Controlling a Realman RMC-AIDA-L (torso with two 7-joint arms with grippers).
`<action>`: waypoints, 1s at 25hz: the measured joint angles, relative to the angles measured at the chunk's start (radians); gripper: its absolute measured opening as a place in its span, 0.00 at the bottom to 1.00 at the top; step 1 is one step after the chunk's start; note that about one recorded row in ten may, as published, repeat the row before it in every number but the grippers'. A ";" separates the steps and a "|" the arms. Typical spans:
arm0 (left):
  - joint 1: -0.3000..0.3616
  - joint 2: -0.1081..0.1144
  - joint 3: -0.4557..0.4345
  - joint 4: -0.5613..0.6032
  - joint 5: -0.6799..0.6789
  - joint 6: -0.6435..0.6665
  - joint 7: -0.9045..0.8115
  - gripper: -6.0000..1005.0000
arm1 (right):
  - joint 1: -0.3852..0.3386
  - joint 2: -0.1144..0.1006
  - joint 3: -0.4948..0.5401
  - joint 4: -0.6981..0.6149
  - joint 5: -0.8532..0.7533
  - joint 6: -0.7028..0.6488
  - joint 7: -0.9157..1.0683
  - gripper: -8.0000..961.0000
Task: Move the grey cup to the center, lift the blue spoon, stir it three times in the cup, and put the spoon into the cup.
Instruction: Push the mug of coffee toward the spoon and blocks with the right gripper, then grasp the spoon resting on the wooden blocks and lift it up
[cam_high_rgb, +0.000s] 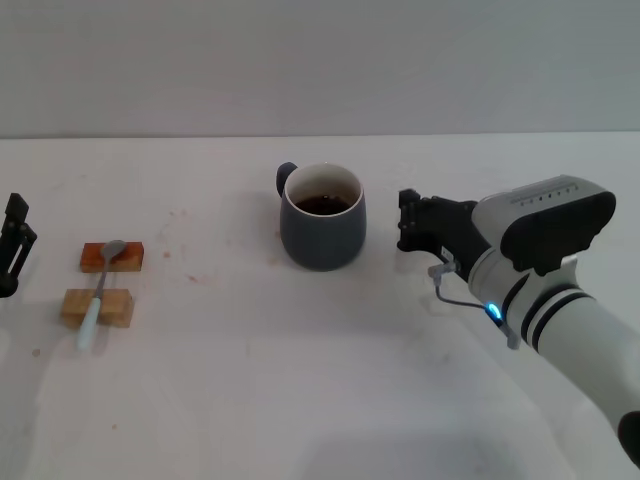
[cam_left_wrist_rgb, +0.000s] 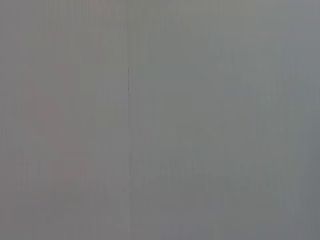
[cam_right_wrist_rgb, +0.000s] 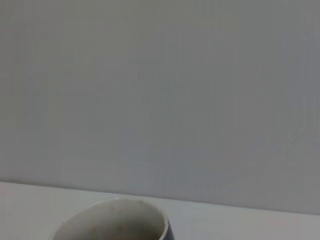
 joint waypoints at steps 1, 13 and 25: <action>0.000 0.000 0.000 0.000 0.000 0.000 0.000 0.79 | 0.011 0.000 0.002 -0.005 0.002 0.000 0.001 0.01; 0.007 0.000 0.001 0.000 0.001 0.000 -0.001 0.79 | 0.029 0.002 -0.008 0.013 -0.001 0.013 -0.003 0.01; 0.019 0.000 0.009 0.000 0.004 0.000 -0.003 0.79 | 0.028 0.003 -0.069 0.074 -0.002 0.033 0.003 0.01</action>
